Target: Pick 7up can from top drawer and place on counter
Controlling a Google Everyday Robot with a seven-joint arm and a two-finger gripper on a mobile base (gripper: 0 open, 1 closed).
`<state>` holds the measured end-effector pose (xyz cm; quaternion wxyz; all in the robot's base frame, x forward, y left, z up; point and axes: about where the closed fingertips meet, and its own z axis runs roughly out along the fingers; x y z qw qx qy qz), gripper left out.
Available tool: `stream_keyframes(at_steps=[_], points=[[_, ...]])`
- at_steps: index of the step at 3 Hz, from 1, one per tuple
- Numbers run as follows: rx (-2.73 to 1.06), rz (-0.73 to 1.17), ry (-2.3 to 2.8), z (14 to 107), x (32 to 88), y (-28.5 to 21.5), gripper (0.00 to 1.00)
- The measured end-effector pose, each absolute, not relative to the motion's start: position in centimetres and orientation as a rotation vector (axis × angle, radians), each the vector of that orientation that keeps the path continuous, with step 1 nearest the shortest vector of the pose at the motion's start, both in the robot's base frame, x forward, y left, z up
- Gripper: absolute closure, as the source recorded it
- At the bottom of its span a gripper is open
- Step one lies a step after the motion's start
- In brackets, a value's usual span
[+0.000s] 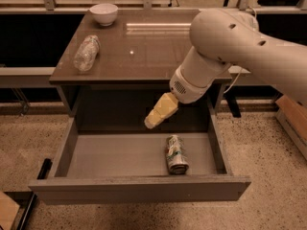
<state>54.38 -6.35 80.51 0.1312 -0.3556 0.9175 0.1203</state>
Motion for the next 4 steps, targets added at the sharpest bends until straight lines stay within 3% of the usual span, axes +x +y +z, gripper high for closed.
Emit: stream_keyframes(at_steps=[2, 4], points=[[-1.047, 0.333, 2.672, 80.1, 54.4, -5.8, 0.0], [-0.879, 0.34, 2.859, 72.2, 55.0, -6.3, 0.0]])
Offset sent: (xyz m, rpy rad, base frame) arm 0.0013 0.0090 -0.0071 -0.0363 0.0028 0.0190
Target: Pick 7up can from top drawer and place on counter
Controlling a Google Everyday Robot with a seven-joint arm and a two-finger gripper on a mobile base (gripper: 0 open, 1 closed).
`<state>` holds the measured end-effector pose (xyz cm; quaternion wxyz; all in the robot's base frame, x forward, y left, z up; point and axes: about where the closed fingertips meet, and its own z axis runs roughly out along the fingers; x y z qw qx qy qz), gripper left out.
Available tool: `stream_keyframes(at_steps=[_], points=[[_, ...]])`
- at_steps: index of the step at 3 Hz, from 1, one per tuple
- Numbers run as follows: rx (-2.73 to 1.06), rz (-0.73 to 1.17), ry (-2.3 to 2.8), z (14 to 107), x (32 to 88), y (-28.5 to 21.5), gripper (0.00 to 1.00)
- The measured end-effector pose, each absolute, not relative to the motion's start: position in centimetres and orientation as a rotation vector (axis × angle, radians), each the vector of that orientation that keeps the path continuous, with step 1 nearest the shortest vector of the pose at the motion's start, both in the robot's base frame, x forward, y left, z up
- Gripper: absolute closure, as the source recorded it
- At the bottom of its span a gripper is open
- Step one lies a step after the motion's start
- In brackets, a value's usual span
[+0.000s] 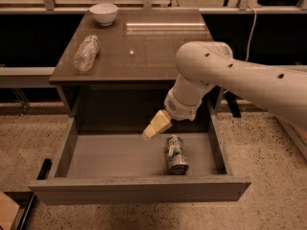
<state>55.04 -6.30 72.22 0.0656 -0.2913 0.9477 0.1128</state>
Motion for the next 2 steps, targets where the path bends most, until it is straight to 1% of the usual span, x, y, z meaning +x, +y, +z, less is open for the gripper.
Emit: stream_keyframes(at_steps=[1, 2], points=[[-0.781, 0.297, 2.979, 67.8, 54.8, -7.1, 0.0], [-0.649, 0.248, 3.123, 62.6, 54.1, -8.1, 0.02]])
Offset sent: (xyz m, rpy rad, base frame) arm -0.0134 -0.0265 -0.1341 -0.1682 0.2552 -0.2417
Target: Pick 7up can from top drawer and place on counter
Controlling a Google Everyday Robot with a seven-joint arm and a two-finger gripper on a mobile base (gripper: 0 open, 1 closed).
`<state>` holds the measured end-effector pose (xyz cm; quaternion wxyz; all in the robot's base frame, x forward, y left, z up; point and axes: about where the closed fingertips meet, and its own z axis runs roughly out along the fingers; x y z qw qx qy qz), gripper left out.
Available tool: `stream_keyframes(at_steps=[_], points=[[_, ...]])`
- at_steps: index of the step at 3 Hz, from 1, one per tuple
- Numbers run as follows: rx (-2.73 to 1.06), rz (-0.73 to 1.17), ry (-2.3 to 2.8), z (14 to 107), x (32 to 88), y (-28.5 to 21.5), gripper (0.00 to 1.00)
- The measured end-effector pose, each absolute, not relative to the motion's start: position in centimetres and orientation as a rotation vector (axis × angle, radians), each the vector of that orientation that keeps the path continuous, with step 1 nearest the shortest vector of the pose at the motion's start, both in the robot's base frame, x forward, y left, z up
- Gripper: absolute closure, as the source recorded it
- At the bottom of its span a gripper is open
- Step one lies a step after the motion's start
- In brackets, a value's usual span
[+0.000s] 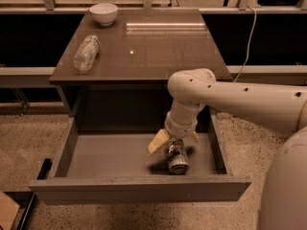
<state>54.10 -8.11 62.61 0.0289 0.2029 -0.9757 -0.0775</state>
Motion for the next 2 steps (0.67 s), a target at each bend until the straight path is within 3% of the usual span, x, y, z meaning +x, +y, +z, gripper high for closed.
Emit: stream_keyframes(at_steps=[2], points=[[0.513, -0.188, -2.984, 60.88, 53.83, -8.28, 0.5]])
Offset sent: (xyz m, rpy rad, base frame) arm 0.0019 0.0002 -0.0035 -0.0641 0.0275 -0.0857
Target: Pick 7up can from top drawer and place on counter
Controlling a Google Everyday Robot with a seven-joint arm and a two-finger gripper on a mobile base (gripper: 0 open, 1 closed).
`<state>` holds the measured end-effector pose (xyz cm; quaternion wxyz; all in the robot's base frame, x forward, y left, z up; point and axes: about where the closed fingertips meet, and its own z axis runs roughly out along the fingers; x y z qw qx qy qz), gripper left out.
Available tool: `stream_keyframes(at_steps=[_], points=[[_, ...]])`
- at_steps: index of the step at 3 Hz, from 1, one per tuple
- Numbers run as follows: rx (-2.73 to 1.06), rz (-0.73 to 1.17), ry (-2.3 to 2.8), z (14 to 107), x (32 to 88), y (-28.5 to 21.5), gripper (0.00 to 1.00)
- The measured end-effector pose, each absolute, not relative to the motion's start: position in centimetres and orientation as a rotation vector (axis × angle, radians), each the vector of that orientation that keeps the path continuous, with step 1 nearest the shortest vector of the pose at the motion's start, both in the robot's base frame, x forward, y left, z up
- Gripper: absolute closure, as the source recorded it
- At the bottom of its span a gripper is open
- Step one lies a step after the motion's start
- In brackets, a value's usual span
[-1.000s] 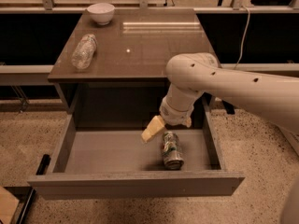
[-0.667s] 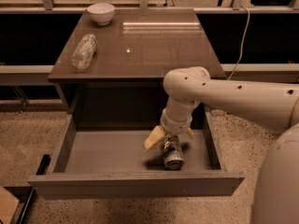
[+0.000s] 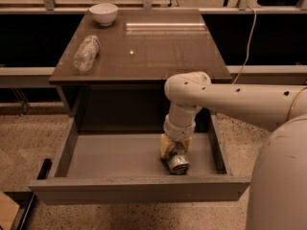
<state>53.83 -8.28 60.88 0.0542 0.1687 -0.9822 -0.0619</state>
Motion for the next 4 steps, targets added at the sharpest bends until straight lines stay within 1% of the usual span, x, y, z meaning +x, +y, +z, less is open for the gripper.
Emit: stream_keyframes(at_steps=[1, 2, 3, 4], points=[[0.516, -0.18, -2.999, 62.2, 54.0, -7.9, 0.72], [0.541, -0.265, -3.059, 66.0, 54.8, -8.1, 0.96], [0.612, -0.321, -3.149, 71.8, 56.0, -9.8, 1.0], [0.709, -0.292, -3.239, 78.1, 58.3, -11.9, 1.0]])
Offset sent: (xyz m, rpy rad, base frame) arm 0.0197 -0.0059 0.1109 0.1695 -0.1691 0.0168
